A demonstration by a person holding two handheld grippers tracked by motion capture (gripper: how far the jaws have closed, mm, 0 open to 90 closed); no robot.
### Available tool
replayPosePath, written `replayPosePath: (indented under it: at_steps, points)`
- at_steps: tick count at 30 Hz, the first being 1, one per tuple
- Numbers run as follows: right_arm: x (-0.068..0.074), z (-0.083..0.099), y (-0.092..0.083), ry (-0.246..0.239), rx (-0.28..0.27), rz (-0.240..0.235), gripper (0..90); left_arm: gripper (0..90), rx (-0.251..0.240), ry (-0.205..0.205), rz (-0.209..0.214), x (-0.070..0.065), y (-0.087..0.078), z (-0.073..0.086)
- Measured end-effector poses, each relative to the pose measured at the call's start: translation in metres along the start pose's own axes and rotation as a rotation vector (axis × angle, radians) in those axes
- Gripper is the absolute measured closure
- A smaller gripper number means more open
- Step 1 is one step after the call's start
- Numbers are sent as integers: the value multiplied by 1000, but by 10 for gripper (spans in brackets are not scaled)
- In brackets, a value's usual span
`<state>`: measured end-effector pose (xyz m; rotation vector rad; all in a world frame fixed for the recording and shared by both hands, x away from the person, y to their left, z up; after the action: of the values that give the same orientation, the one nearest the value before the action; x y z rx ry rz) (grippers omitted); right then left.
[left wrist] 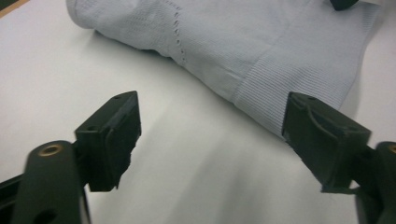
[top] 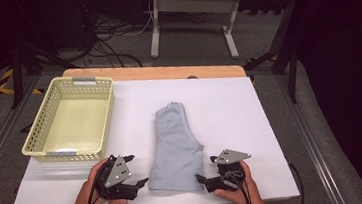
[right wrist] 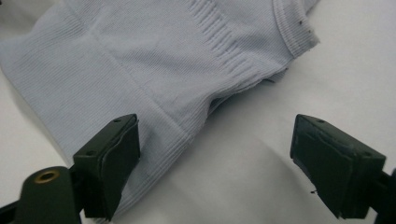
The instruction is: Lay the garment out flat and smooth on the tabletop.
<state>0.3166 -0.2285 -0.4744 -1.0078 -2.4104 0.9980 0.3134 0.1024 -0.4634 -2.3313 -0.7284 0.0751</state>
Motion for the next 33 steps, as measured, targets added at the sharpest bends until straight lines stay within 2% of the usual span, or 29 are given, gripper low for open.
replayPosePath:
  at_steps: [3, 6, 7, 9, 13, 14, 15, 16, 19, 20, 21, 22, 23, 24, 25, 26, 28, 30, 31, 32, 33]
  points:
    - [0, -2, 3, 29, 17, -9, 165, 157, 0, -14, -4, 2, 1, -1]
    - [7, -6, 9, 36, 30, -55, 167, 145, 5, -23, -1, 2, 4, -1]
    - [7, -6, 9, 36, 30, -55, 167, 145, 5, -23, -1, 2, 4, -1]
    - [11, -10, 13, 38, 37, -70, 158, 144, 8, -52, 5, 4, 12, -3]
    - [16, -16, 21, 35, 49, -48, 149, 132, 22, -101, -18, 7, 21, -7]
    - [18, -18, 23, 29, 54, -35, 155, 127, 7, -136, -6, 11, 25, -12]
    - [18, -18, 23, 29, 54, -35, 155, 127, 7, -136, -6, 11, 25, -12]
    - [22, -21, 26, 11, 66, -27, 170, 127, -5, -161, 1, 14, 28, -17]
    - [23, -24, 28, 10, 73, -22, 189, 127, -24, -186, 7, 20, 37, -29]
    - [24, -26, 29, 7, 73, -23, 236, 126, -30, -202, 12, 23, 43, -35]
    - [25, -25, 29, 8, 68, -23, 249, 127, -38, -223, 11, 28, 51, -41]
    - [25, -25, 29, 8, 68, -23, 249, 127, -38, -223, 11, 28, 51, -41]
    - [25, -25, 29, 3, 66, -23, 270, 127, -24, -255, 14, 33, 61, -45]
    - [26, -25, 29, -2, 59, -34, 337, 116, -17, -263, 14, 35, 66, -47]
    - [28, -26, 29, -9, 49, -54, 413, 113, 13, -277, 19, 37, 79, -49]
    - [28, -26, 29, -9, 49, -54, 413, 108, 13, -277, 19, 37, 79, -49]
    - [28, -25, 29, -14, 41, -81, 477, 95, 65, -306, 31, 36, 91, -49]
    - [27, -25, 29, -13, 36, -106, 555, 93, 96, -305, 24, 35, 95, -50]
    - [27, -25, 29, -13, 36, -106, 555, 93, 101, -317, 39, 35, 96, -51]
    - [27, -25, 29, -17, 35, -115, 588, 131, 112, -336, 83, 33, 97, -51]
    - [28, -25, 29, -18, 33, -139, 650, 223, 117, -337, 97, 33, 98, -52]
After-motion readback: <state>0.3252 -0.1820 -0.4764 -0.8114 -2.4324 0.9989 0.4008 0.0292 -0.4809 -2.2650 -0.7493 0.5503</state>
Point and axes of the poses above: each handheld gripper's, and its own axes: y roughly forward along the jaws, z roughly out of its underside, x roughly to its left, the point moved 2 cm from there along y, roughly forward along the jaws, and after that the axes turned 5 degrees about x, right-handed, at the moved point
